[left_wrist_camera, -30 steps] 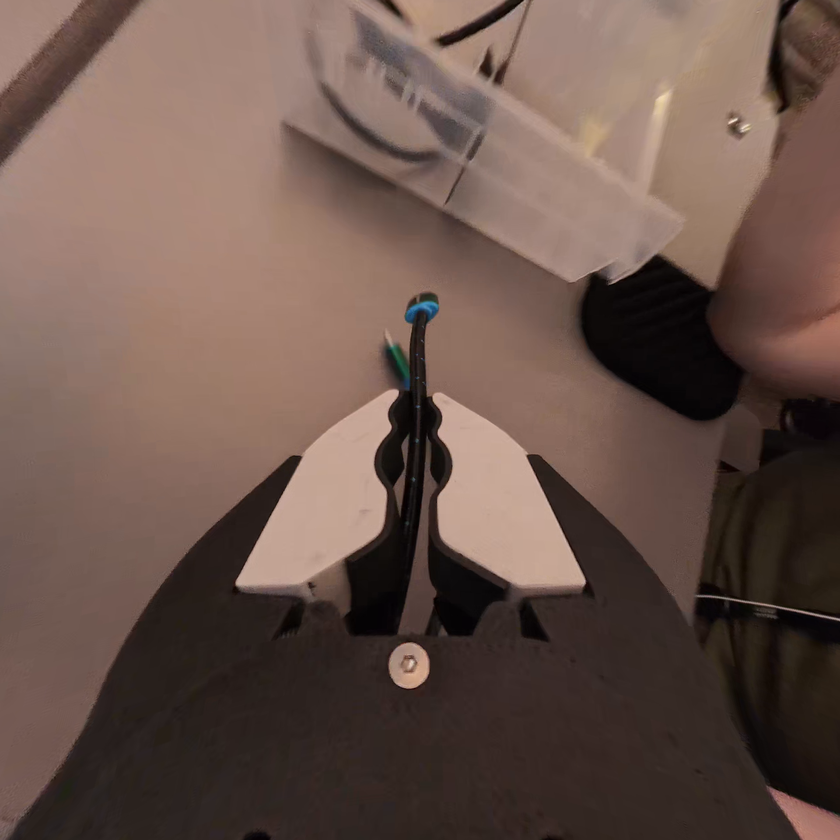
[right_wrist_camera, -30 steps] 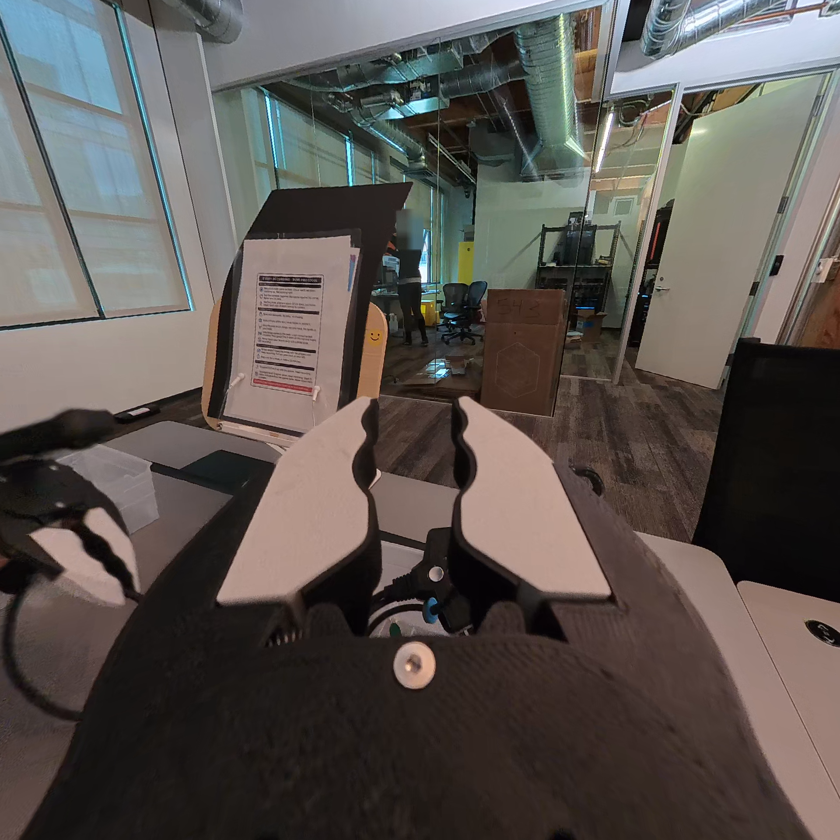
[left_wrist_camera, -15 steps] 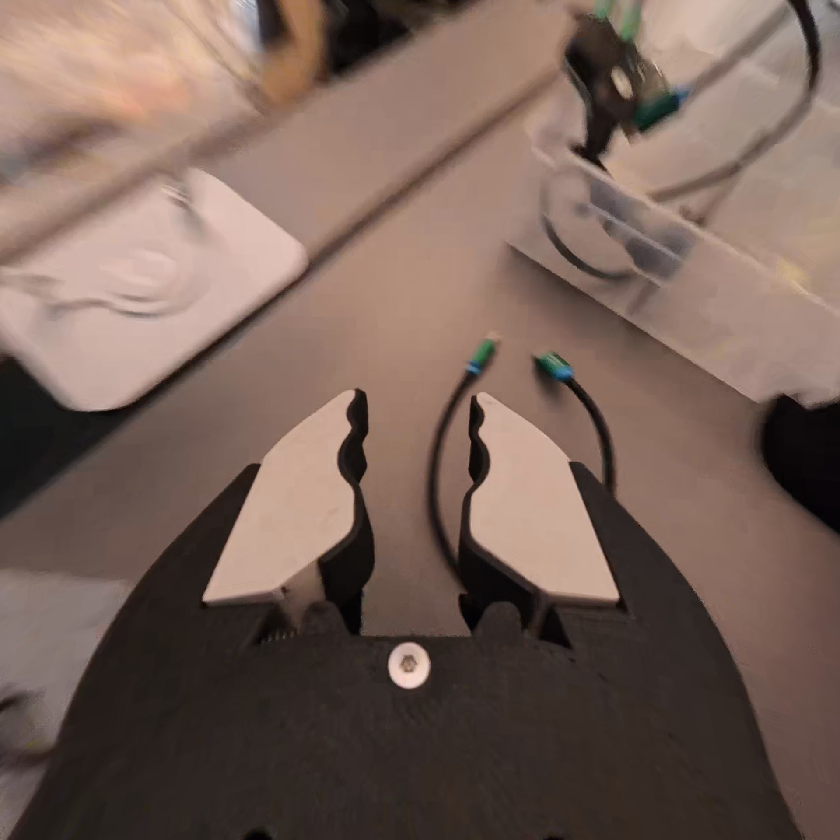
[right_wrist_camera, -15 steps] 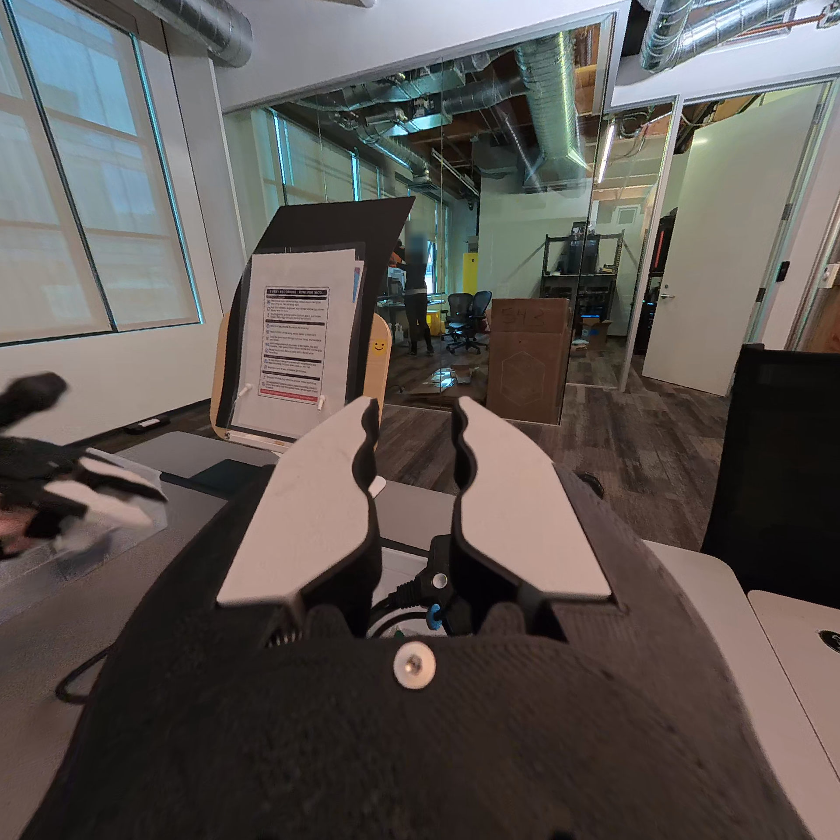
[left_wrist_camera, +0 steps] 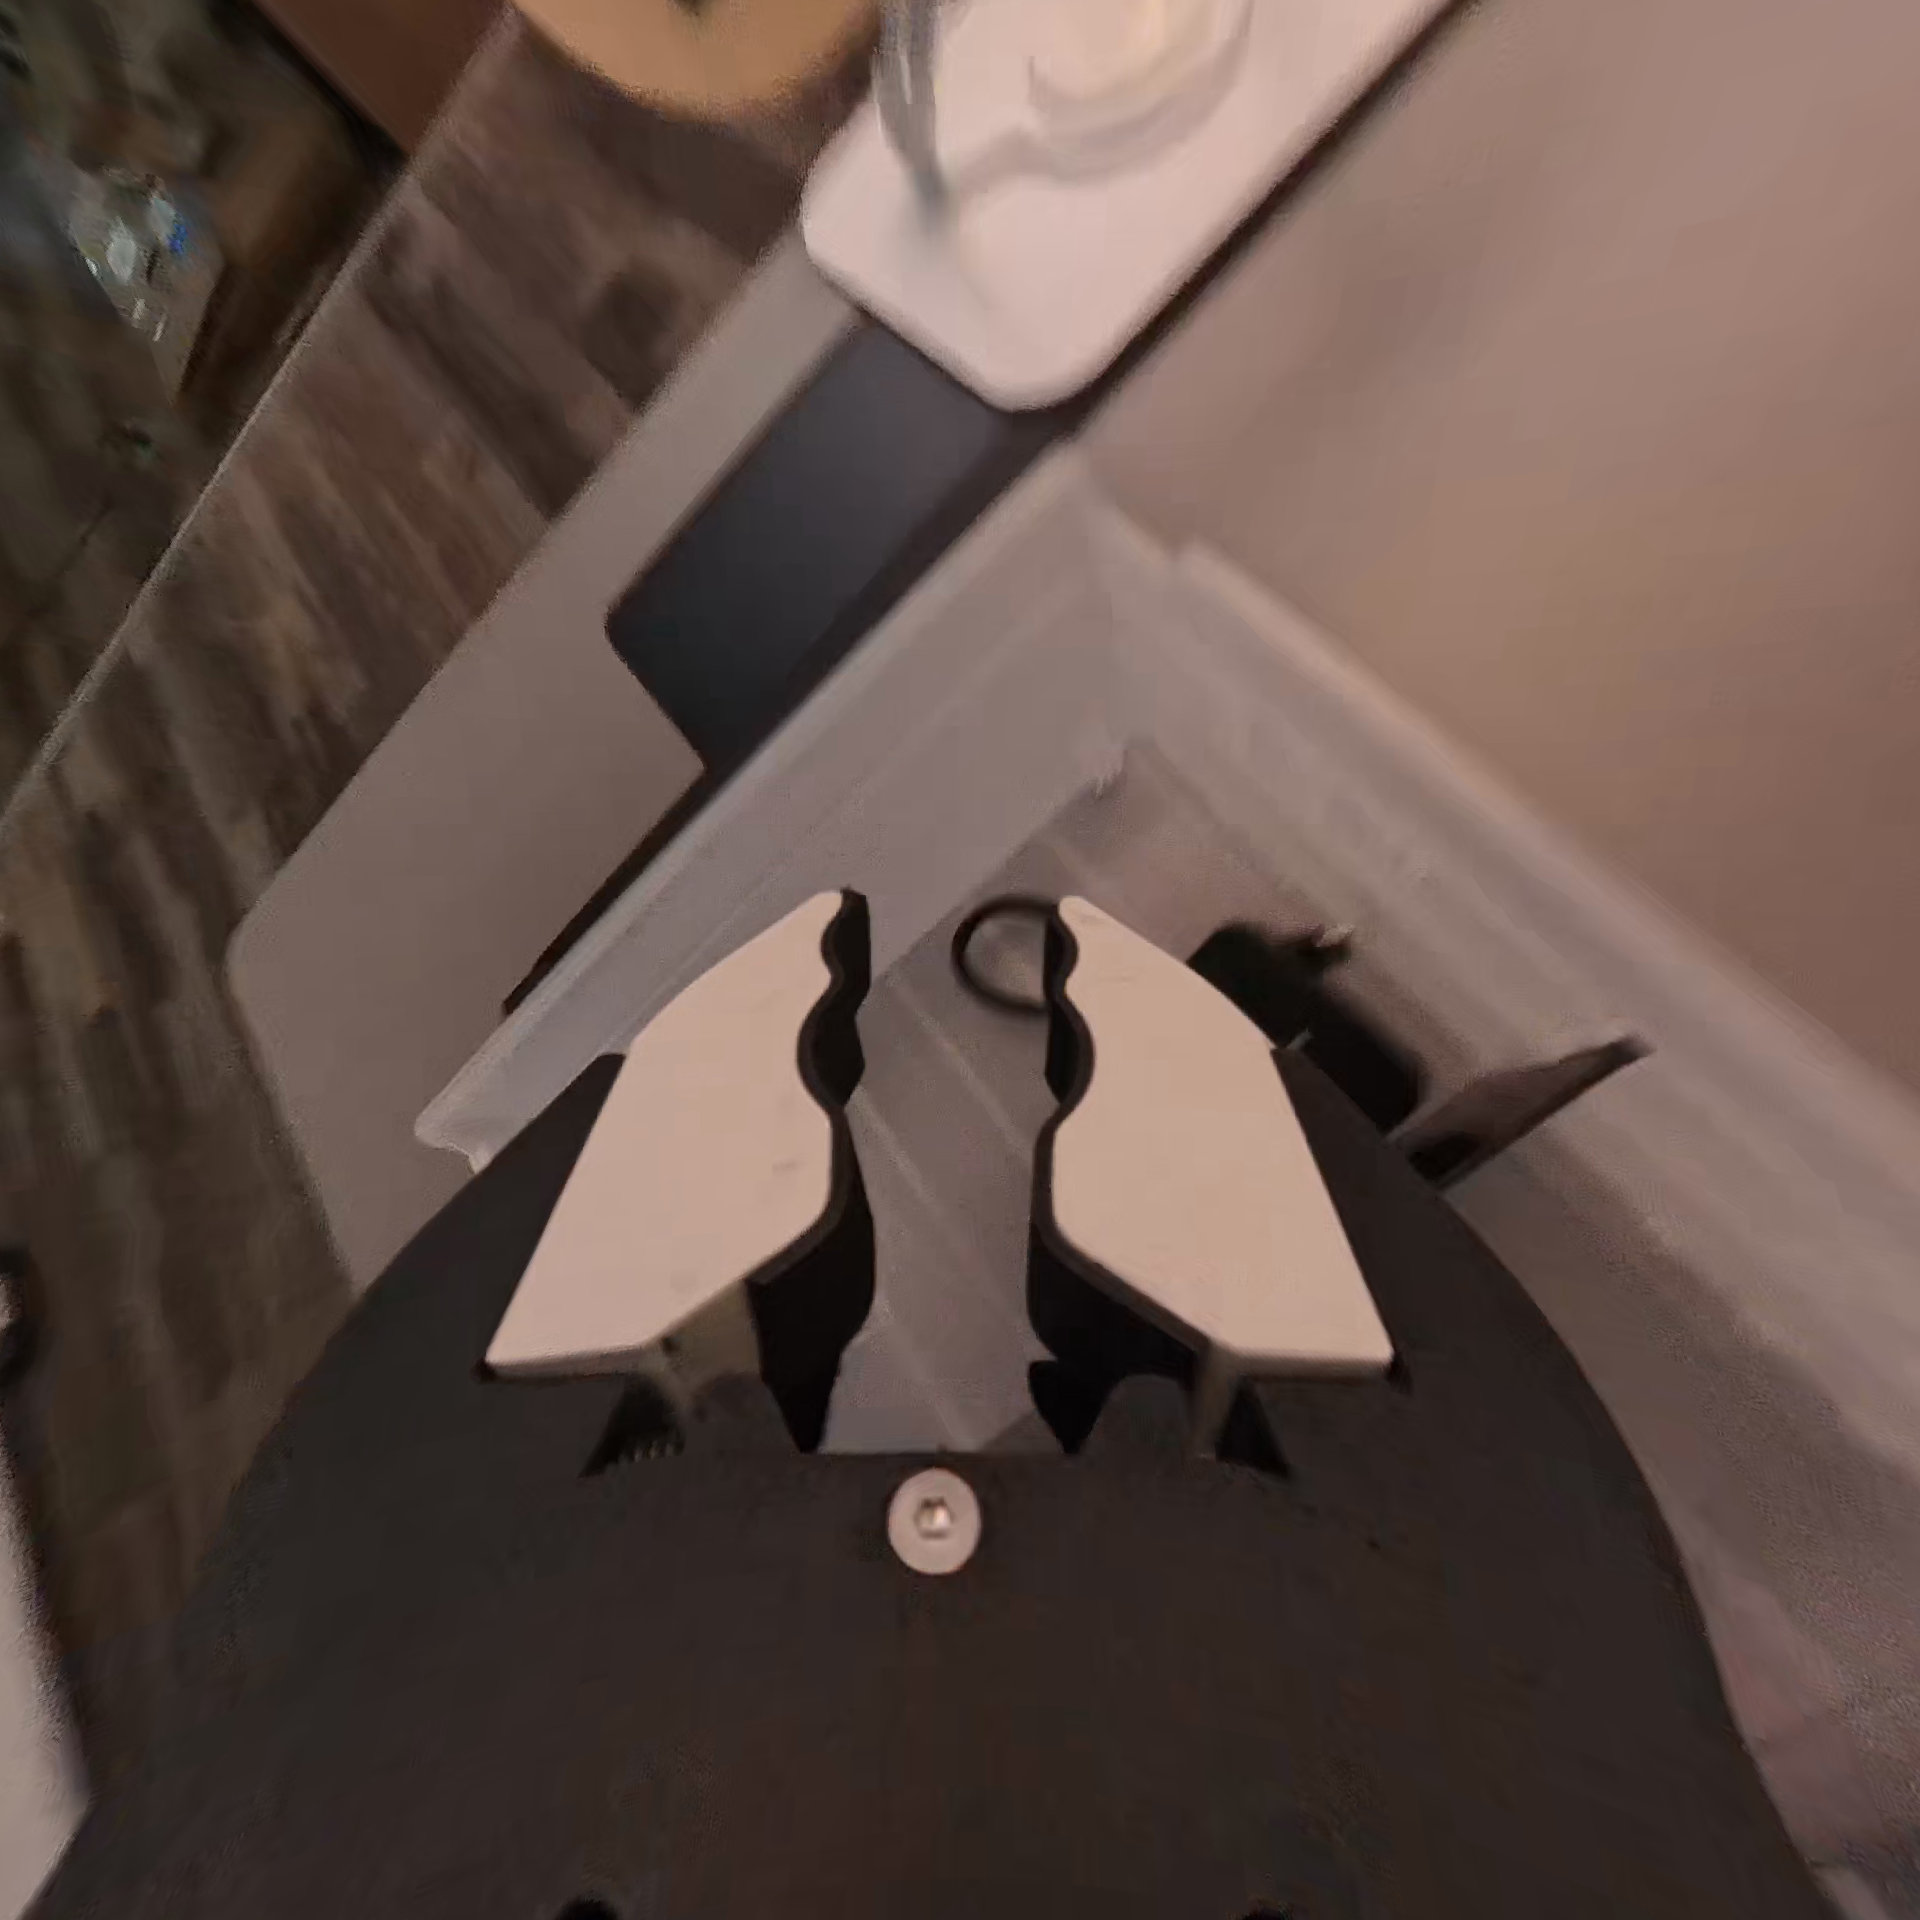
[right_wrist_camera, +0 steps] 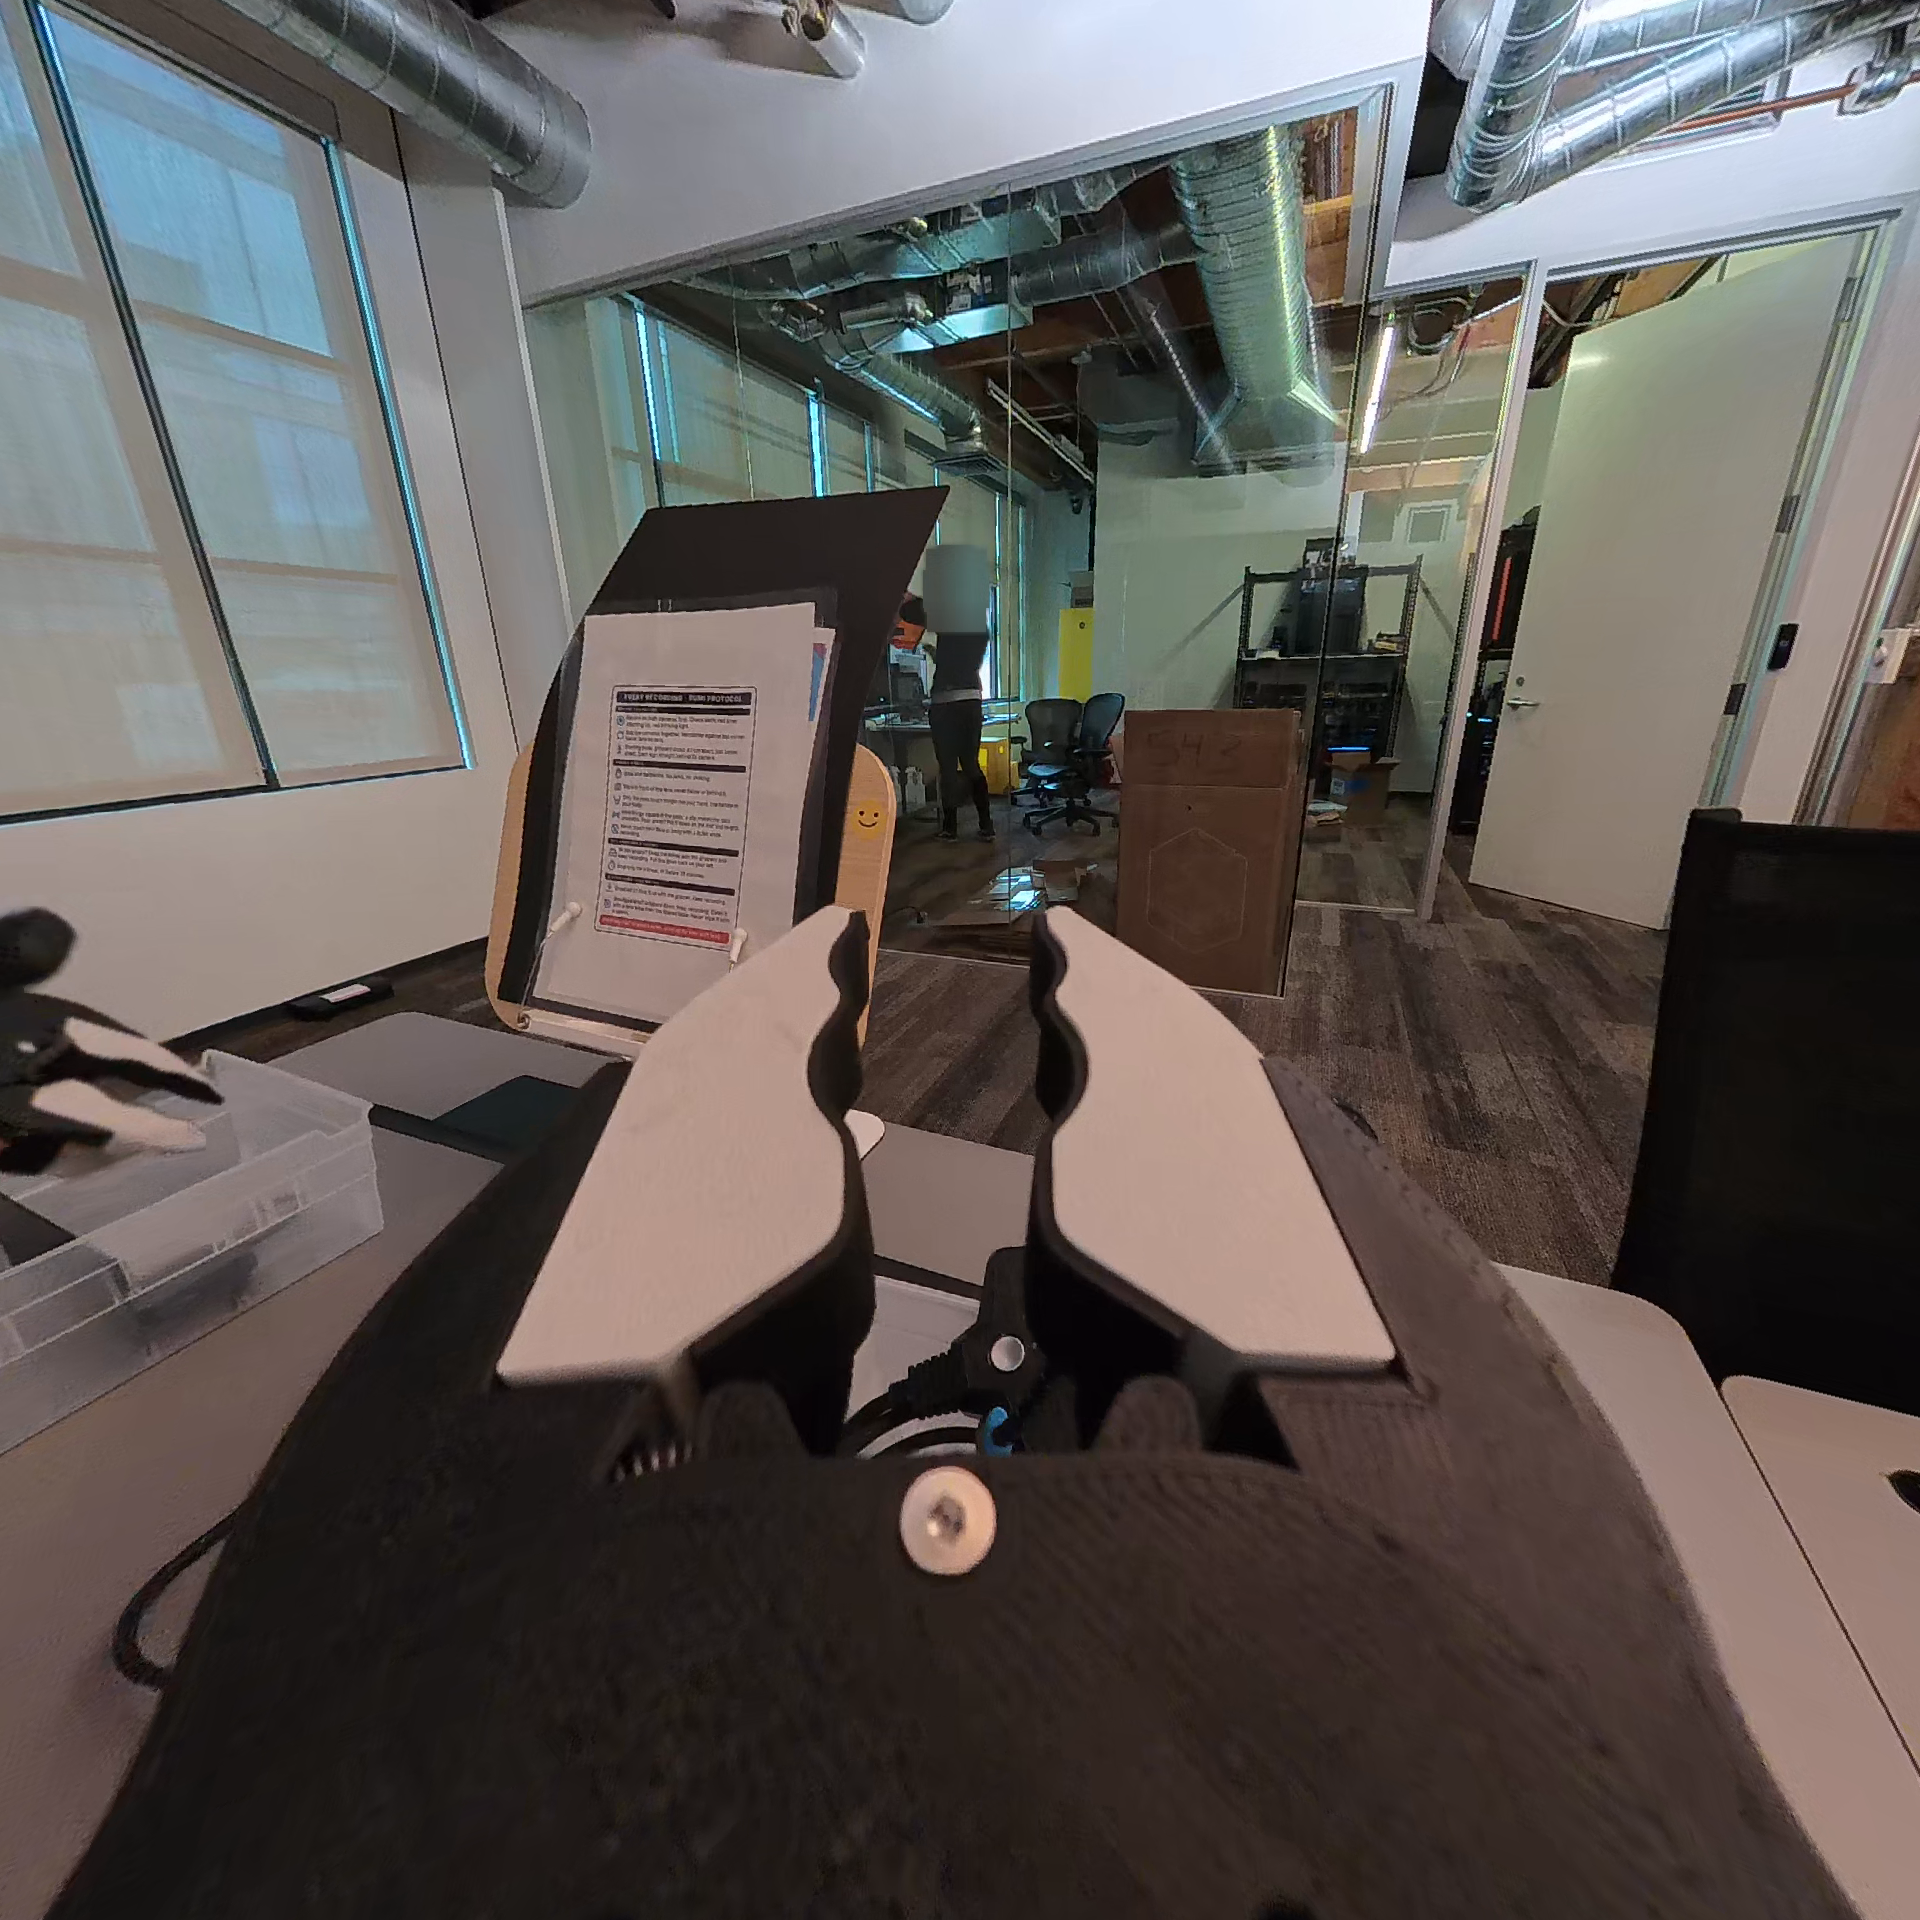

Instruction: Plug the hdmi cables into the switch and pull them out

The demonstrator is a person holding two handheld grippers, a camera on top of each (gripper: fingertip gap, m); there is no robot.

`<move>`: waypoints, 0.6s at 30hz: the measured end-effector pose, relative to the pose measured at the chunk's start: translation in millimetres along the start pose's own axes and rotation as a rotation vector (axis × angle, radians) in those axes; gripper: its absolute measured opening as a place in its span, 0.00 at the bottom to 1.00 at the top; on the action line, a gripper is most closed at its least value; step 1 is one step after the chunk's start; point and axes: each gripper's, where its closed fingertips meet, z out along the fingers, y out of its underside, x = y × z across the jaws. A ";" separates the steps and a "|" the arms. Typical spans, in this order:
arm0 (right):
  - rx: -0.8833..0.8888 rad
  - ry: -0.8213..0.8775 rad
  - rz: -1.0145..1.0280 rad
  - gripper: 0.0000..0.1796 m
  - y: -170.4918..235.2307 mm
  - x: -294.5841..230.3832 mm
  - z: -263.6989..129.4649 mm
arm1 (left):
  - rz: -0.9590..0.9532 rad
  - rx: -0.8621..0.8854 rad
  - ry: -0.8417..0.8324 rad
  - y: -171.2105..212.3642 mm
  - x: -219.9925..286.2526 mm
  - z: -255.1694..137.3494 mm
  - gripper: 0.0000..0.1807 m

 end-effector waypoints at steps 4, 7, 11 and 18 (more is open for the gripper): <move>-0.016 0.000 -0.005 0.16 4.5 -1.1 5.1 | 0.253 -0.202 -0.072 34.1 -6.8 32.7 0.13; -0.052 0.010 -0.024 0.16 12.1 -0.9 10.5 | 0.275 -0.259 0.019 44.4 1.0 53.9 0.13; -0.080 0.018 -0.040 0.16 19.0 -0.9 15.8 | 0.192 -0.346 0.118 57.9 2.3 70.6 0.16; -0.125 0.021 -0.062 0.16 30.1 -1.7 24.0 | 0.031 -0.335 0.217 60.5 5.0 84.0 0.07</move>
